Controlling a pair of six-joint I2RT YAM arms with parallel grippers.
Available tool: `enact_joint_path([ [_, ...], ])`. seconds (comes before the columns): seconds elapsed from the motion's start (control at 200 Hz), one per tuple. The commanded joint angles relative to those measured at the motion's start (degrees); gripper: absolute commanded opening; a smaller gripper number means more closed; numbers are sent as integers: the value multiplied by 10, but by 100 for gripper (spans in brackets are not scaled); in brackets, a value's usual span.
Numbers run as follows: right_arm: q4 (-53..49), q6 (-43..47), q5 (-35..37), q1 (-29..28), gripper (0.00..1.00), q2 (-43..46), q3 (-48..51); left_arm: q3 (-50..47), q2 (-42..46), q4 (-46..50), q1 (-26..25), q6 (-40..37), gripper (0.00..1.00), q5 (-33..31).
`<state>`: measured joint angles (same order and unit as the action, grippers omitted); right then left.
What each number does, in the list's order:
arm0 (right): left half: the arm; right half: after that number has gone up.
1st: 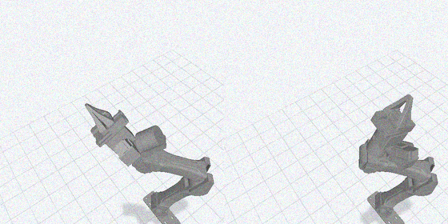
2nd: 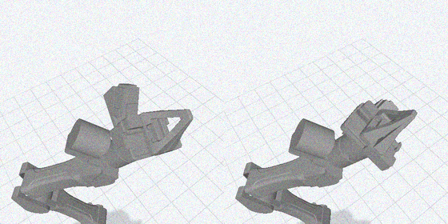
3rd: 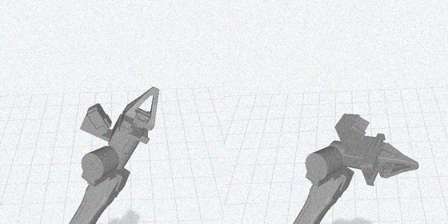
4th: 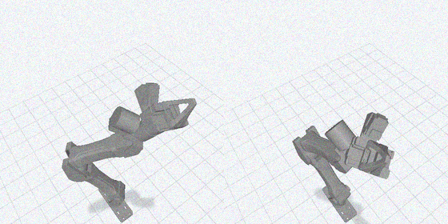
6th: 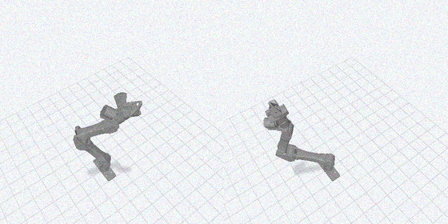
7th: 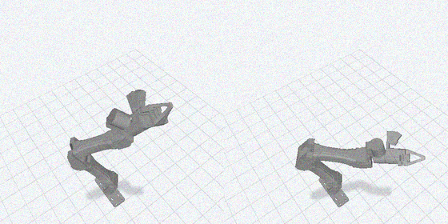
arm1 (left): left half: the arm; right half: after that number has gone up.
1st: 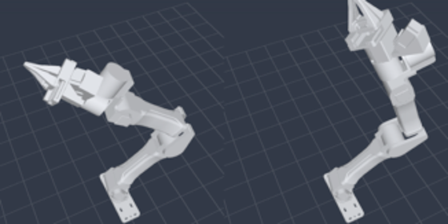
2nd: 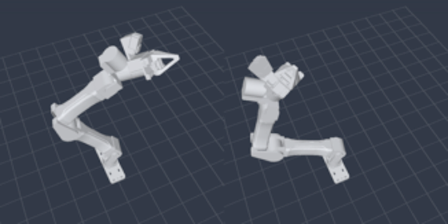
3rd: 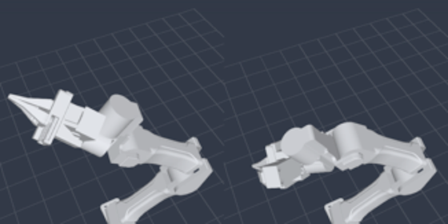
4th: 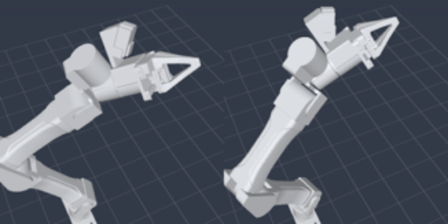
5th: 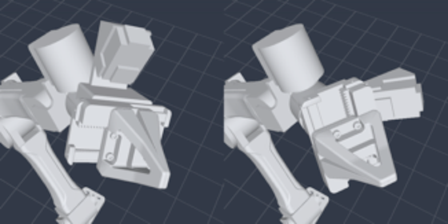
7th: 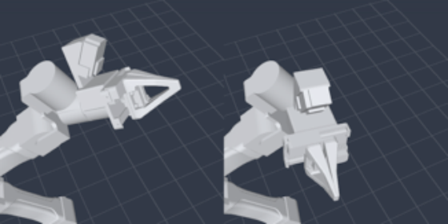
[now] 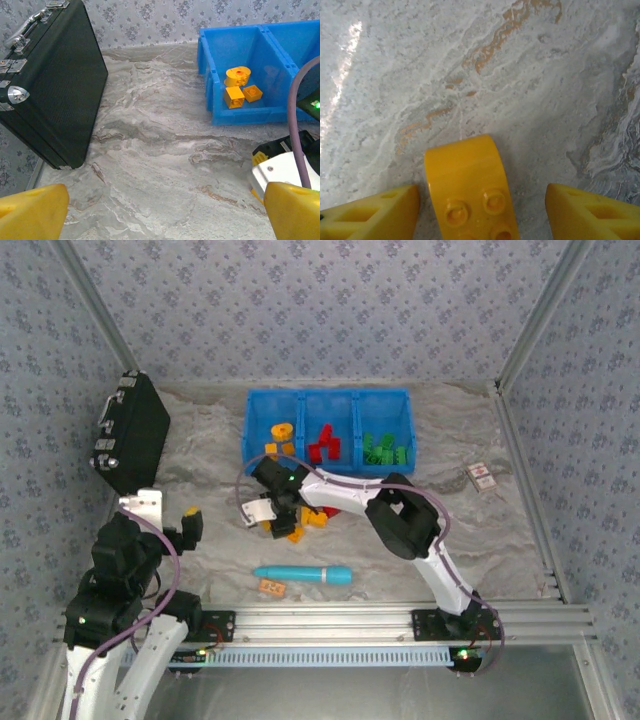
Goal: Sort the legos into containers by color
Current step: Pick up the lego from the center of the table, then place the lego in the container.
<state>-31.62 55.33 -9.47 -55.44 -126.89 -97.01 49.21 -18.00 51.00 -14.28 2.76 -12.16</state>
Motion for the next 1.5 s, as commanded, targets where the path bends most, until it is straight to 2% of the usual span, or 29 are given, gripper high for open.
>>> enact_joint_path([
  [0.0,-58,12,4,7,69,-19,-10,-1,1,-10,-2,-11,100,-11],
  [0.11,-61,13,10,7,64,-32,-13,-1,0,-11,-2,-11,100,-13],
  [0.23,-62,5,9,8,49,-44,-29,-2,1,-12,-3,-12,100,-13],
  [0.395,-61,-5,13,8,44,-48,-41,-6,0,-17,-3,-16,100,-13],
  [0.58,-31,-1,32,12,32,-21,-32,-6,1,-18,-3,-15,100,-17],
  [0.785,-31,-8,41,31,29,-32,-107,-10,2,-21,-4,-28,100,8],
  [0.91,-9,-13,43,46,28,-35,-144,-9,3,-19,-3,-28,100,11],
  [1.035,-25,-28,15,65,28,-53,-212,-7,-9,-17,-4,-27,100,24],
  [1.225,6,-18,40,87,28,-111,-289,-1,-15,-6,-3,-23,100,45],
  [1.335,23,12,68,94,28,-160,-339,5,-28,-11,-3,-23,100,101],
  [1.495,41,23,65,102,47,-190,-371,-17,-82,-45,-3,8,100,190],
])
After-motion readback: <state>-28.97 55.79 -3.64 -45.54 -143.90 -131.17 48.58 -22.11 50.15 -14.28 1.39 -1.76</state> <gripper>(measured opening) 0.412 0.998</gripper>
